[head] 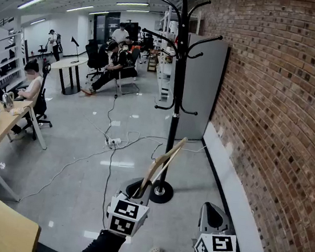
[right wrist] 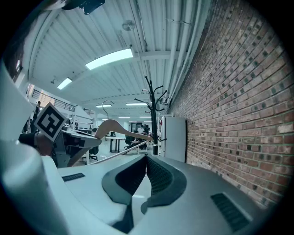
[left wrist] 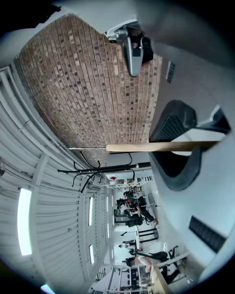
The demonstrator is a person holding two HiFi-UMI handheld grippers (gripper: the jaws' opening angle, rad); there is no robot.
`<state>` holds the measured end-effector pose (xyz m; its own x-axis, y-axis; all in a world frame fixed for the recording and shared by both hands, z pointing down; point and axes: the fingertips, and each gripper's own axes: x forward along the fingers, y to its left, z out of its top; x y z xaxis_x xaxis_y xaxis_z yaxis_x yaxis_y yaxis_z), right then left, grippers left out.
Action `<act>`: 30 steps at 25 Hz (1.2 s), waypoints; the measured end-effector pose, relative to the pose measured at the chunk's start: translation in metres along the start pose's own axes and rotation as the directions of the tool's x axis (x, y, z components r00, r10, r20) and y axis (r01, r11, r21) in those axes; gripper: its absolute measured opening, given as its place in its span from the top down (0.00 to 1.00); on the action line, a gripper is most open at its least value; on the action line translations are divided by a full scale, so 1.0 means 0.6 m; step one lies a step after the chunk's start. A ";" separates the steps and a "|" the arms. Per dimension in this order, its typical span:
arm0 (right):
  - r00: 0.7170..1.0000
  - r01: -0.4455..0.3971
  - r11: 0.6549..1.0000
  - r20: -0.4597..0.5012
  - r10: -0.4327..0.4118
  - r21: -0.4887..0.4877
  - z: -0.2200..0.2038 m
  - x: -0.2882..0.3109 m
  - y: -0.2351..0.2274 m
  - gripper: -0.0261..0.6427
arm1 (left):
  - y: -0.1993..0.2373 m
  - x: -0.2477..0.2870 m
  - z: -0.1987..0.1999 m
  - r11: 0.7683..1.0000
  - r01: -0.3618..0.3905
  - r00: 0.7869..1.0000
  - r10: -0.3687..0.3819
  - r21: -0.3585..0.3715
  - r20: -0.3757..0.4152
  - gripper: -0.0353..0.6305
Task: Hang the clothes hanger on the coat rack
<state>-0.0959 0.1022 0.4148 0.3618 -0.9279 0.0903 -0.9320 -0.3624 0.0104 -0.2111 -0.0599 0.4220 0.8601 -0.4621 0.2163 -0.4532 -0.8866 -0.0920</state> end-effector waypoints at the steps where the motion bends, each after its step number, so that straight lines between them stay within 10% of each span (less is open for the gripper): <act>1: 1.000 0.001 1.000 -0.002 -0.001 -0.009 -0.004 0.010 -0.008 0.95 | 0.002 0.013 -0.001 1.000 0.001 1.000 -0.001 -0.002 0.000 0.86; 30: 1.000 0.006 0.999 0.028 -0.005 -0.052 0.067 0.359 -0.185 0.95 | 0.105 0.350 0.100 0.999 -0.041 0.999 0.041 -0.031 0.024 0.86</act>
<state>0.0861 -0.0610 0.3931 0.3667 -0.9282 0.0624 -0.9296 -0.3630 0.0630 -0.0453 -0.2140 0.4033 0.8459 -0.4987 0.1891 -0.4949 -0.8661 -0.0701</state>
